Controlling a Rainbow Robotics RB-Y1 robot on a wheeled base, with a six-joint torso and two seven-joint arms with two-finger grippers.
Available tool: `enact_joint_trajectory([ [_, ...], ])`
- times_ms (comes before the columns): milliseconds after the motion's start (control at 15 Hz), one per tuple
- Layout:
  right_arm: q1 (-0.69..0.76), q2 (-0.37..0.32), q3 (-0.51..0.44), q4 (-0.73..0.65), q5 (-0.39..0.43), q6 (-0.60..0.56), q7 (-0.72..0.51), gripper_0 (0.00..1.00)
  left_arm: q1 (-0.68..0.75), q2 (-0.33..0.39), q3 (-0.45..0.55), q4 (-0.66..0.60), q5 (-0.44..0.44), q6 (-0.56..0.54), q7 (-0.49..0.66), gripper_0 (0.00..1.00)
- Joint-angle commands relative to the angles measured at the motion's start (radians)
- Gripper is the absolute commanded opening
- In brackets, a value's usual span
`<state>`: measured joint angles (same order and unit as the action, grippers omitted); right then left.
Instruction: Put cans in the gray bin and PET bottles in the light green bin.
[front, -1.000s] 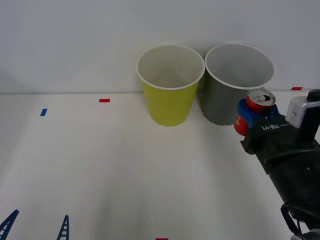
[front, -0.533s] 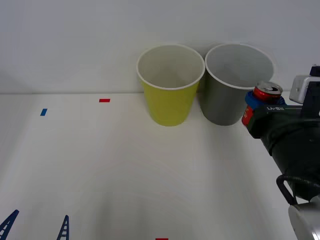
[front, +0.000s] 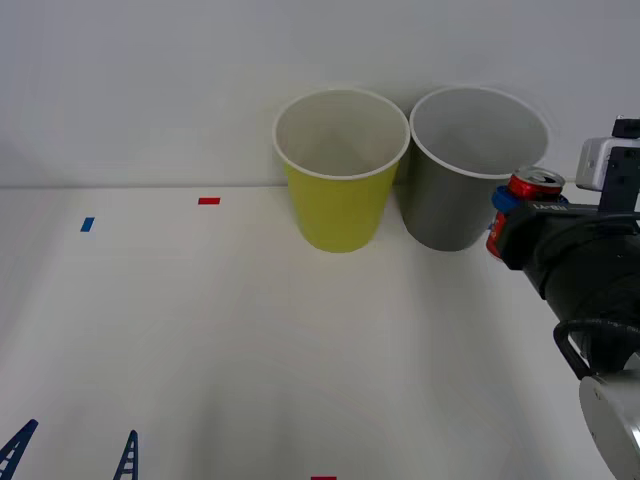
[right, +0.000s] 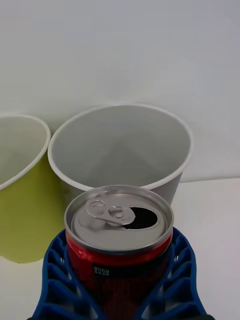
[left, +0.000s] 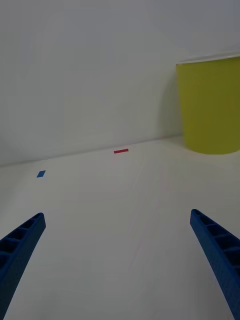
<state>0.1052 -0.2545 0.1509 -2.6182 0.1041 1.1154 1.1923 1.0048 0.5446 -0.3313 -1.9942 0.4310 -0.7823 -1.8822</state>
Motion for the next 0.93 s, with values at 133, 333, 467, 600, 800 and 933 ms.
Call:
enact_joint_trajectory([
  [133, 0.001, 0.000, -0.005, 0.000, 0.000, 0.001, 0.010, 0.00, 0.000, 0.000, 0.000, 0.000, 0.000, 0.000, 0.000, 1.00],
  [333, -0.019, -0.006, -0.005, 0.000, -0.015, 0.000, 0.018, 0.00, 0.000, 0.000, 0.000, 0.000, 0.000, 0.000, 0.000, 1.00],
  [467, -0.052, -0.006, -0.005, 0.000, -0.021, -0.009, 0.023, 0.00, 0.000, 0.000, 0.000, 0.000, 0.000, 0.000, 0.000, 1.00],
  [600, -0.085, -0.005, -0.007, 0.000, -0.035, -0.008, 0.017, 0.00, 0.000, 0.000, 0.000, 0.000, 0.000, 0.000, 0.000, 1.00],
  [800, -0.134, -0.005, -0.014, 0.000, -0.077, -0.008, 0.012, 0.00, 0.000, 0.000, 0.000, 0.000, 0.000, 0.000, 0.000, 1.00],
  [933, -0.213, -0.002, -0.057, 0.000, -0.149, -0.008, 0.023, 0.00, 0.000, 0.000, 0.000, 0.000, 0.000, 0.000, 0.000, 1.00],
])
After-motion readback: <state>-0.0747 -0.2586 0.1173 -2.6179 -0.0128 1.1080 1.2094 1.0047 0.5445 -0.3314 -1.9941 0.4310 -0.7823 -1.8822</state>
